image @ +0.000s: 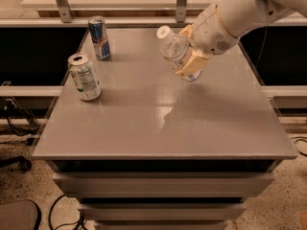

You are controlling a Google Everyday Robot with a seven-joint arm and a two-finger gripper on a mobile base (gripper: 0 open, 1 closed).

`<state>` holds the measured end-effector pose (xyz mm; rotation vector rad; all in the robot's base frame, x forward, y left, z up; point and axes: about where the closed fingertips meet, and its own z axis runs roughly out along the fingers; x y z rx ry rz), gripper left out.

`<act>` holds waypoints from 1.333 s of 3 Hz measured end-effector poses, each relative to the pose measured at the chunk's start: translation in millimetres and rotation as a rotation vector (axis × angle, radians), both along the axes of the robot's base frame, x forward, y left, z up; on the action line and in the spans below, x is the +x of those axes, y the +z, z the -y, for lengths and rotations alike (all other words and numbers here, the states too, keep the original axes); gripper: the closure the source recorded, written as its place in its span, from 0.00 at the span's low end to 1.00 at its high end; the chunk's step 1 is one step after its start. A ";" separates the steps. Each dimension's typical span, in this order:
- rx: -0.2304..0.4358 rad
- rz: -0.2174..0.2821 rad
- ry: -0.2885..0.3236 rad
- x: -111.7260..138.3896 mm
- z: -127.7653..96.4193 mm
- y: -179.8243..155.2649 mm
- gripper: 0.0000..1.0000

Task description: Knock blue plastic bottle over

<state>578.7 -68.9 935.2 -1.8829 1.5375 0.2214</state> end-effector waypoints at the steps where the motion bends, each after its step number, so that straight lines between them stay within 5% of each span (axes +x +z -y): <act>1: -0.142 0.118 0.129 -18.1 -15.7 0.5 1.00; 3: -0.353 0.242 0.342 -47.9 -63.0 -16.4 1.00; 4: -0.480 0.227 0.381 -52.9 -83.3 -30.9 1.00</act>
Offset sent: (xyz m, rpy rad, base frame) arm -0.0536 0.0622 -0.0131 -0.3719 -0.2990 0.4103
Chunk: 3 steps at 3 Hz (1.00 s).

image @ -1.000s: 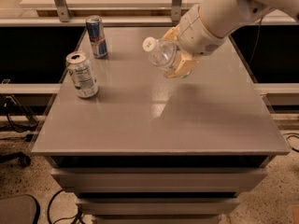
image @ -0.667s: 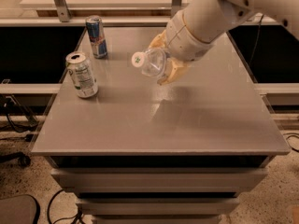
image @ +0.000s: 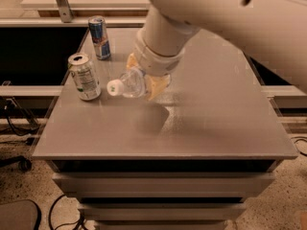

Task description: Knock blue plastic bottle over

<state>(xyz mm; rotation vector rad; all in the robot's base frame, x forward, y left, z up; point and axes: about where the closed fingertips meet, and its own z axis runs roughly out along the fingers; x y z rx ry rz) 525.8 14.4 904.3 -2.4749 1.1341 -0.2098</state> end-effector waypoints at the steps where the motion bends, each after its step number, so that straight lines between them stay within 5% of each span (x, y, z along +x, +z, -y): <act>1: -0.139 -0.022 -0.014 1.2 -16.4 -16.6 1.00; 2: -0.243 -0.060 -0.025 3.7 -25.2 -32.8 1.00; 3: -0.297 -0.116 -0.035 4.9 -29.9 -46.6 0.82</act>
Offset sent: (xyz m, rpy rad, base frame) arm 0.0067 0.0358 -0.0508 -0.3763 0.1137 -0.0399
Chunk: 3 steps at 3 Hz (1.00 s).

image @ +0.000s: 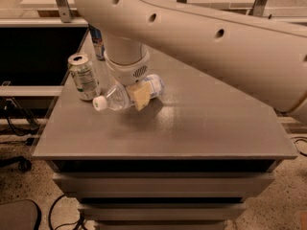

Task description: Knock blue plastic bottle over

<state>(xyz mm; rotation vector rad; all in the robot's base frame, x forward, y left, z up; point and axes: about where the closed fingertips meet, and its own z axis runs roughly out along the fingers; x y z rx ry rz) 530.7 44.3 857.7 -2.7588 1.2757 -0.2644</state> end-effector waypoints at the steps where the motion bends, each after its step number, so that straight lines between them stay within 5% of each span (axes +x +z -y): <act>1: -0.021 -0.045 -0.009 0.1 -2.6 -9.0 0.59; 3: -0.027 -0.090 -0.016 2.3 -4.8 -16.9 0.12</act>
Offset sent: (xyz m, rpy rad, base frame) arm 0.0002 0.0026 -0.0200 -0.0445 0.1179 -0.0232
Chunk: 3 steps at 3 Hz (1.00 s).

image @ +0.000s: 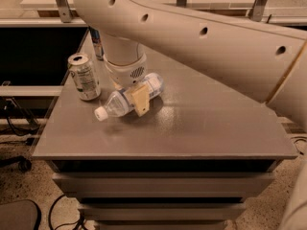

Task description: Knock blue plastic bottle over

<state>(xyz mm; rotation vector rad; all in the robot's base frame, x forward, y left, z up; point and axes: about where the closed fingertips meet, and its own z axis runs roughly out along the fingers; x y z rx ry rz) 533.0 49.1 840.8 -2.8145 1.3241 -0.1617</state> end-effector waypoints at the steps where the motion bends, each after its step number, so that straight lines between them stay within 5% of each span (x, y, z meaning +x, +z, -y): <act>1: 0.006 -0.018 0.002 0.8 -1.1 -1.0 0.00; 3: 0.041 -0.036 -0.010 6.1 0.0 6.5 0.00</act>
Offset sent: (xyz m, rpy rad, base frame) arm -0.0018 -0.0009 -0.0001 0.0011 0.0587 0.0058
